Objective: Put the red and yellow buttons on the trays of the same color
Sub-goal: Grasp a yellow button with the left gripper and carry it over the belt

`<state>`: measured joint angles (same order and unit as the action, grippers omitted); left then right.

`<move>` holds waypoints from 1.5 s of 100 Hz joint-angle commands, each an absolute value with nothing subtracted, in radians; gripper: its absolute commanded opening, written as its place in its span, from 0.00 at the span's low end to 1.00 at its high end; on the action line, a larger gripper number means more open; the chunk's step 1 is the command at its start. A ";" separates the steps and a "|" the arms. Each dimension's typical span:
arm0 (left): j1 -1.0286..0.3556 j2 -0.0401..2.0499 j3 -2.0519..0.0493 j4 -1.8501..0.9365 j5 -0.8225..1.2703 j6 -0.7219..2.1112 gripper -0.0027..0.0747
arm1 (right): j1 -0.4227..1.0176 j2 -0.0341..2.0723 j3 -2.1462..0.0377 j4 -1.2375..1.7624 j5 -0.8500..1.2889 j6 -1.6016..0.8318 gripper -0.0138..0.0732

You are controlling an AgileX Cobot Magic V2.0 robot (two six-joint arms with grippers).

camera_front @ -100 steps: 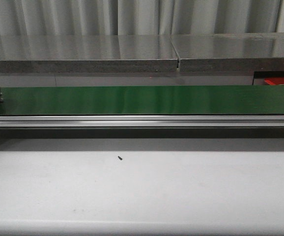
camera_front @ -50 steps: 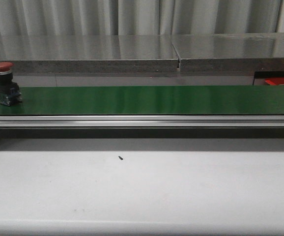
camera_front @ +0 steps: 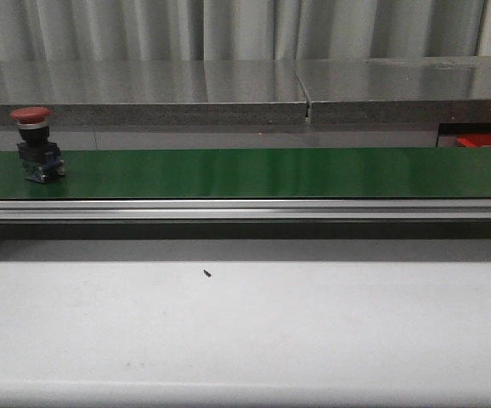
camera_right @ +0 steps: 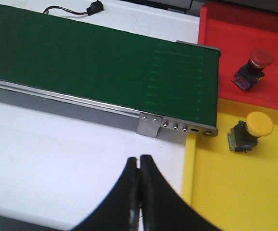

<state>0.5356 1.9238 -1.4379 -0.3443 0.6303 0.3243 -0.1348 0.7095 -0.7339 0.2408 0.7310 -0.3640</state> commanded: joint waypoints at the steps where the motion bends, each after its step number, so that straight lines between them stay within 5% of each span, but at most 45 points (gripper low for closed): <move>1: 0.551 1.891 -1.478 -0.357 0.576 0.319 0.88 | -0.135 0.706 -0.761 0.251 0.676 -0.370 0.02; 58: 0.560 2.043 -1.577 -0.391 0.611 0.315 0.83 | -0.135 0.706 -0.761 0.251 0.676 -0.370 0.02; 72: 0.560 2.051 -1.577 -0.394 0.613 0.315 0.69 | -0.135 0.706 -0.761 0.251 0.676 -0.370 0.02; 96: 0.560 2.025 -1.577 -0.424 0.627 0.314 0.24 | -0.135 0.706 -0.761 0.251 0.676 -0.370 0.02; 110: 0.560 1.957 -1.577 -0.440 0.640 0.314 0.05 | -0.135 0.706 -0.761 0.251 0.676 -0.370 0.02; 150: 0.434 1.706 -1.575 -0.500 0.789 0.314 0.01 | -0.135 0.706 -0.761 0.251 0.676 -0.370 0.02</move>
